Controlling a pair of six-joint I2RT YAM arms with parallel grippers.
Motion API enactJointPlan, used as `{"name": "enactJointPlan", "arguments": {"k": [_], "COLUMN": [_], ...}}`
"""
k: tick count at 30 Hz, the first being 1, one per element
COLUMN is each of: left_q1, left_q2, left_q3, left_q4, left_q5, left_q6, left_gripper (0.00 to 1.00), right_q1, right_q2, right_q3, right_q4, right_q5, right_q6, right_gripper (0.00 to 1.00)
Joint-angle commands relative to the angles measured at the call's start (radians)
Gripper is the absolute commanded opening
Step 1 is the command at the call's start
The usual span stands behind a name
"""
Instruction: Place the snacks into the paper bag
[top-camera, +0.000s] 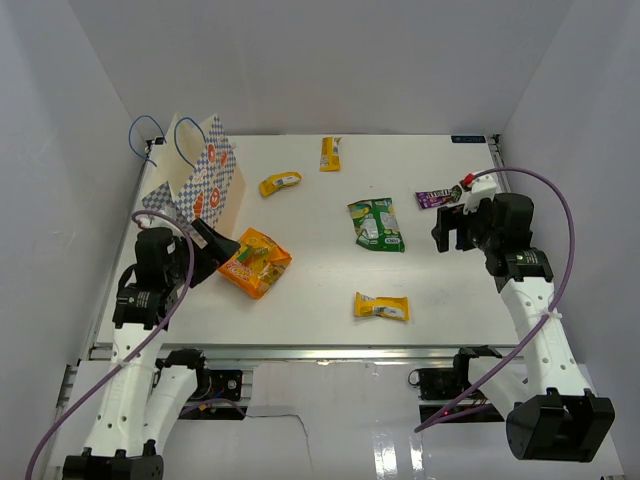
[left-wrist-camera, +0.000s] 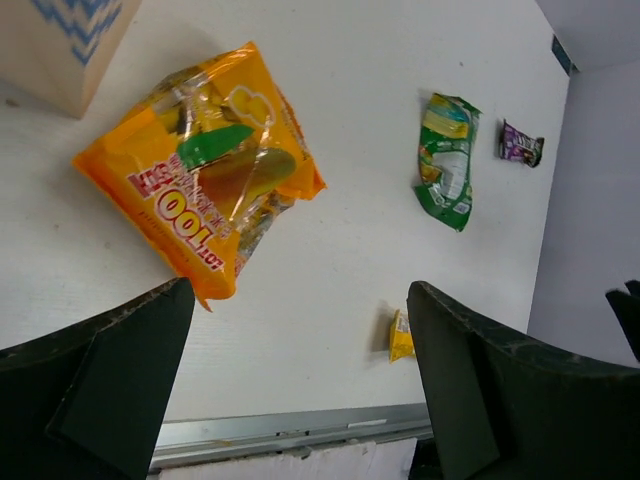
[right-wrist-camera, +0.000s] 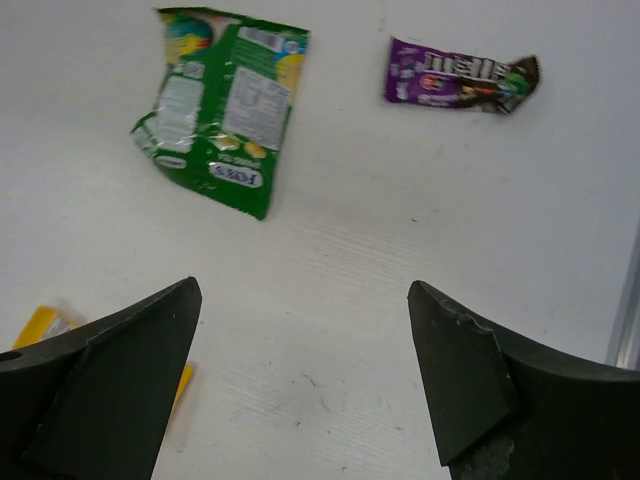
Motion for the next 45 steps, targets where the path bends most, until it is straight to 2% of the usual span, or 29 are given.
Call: {"name": "enactJointPlan", "arguments": {"k": [1, 3, 5, 6, 13, 19, 24, 34, 41, 44, 45], "left_q1": [0.003, 0.003, 0.003, 0.003, -0.003, -0.006, -0.009, -0.030, -0.095, -0.101, -0.101], "left_q2": [-0.023, -0.029, -0.027, -0.026, 0.014, 0.016, 0.066, 0.187, 0.286, 0.277, 0.266], "left_q3": [-0.042, -0.067, -0.108, -0.123, -0.235, -0.311, -0.372, -0.397, -0.426, -0.446, -0.449], "left_q4": [-0.123, -0.136, -0.127, -0.102, 0.036, 0.155, 0.254, 0.412, 0.470, 0.501, 0.504], "left_q5": [-0.148, -0.179, -0.197, -0.194, -0.141, -0.119, -0.127, -0.141, -0.193, -0.202, -0.203], "left_q6": [-0.120, -0.170, -0.201, -0.208, -0.207, -0.217, -0.254, -0.271, -0.280, -0.276, -0.273], "left_gripper": [0.98, 0.98, 0.98, 0.98, 0.98, 0.97, 0.94, 0.93, 0.83, 0.66, 0.56], "right_q1": [-0.001, -0.001, -0.001, -0.001, -0.001, -0.001, -0.001, -0.001, -0.001, -0.001, -0.001], "right_q2": [0.002, 0.001, 0.001, 0.002, 0.023, 0.022, 0.025, 0.060, 0.071, 0.073, 0.071], "right_q3": [0.054, 0.060, 0.056, 0.056, 0.010, -0.032, -0.052, -0.064, -0.065, -0.061, -0.061], "right_q4": [-0.080, -0.153, -0.240, -0.275, -0.234, -0.178, -0.153, -0.124, -0.113, -0.115, -0.118], "right_q5": [-0.390, -0.495, -0.592, -0.625, -0.587, -0.633, -0.636, -0.661, -0.664, -0.667, -0.669], "right_q6": [-0.296, -0.467, -0.543, -0.640, -0.508, -0.447, -0.437, -0.425, -0.427, -0.430, -0.428], "right_gripper": [0.90, 0.90, 0.90, 0.90, 0.90, 0.90, 0.90, 0.90, 0.90, 0.90, 0.90]}}
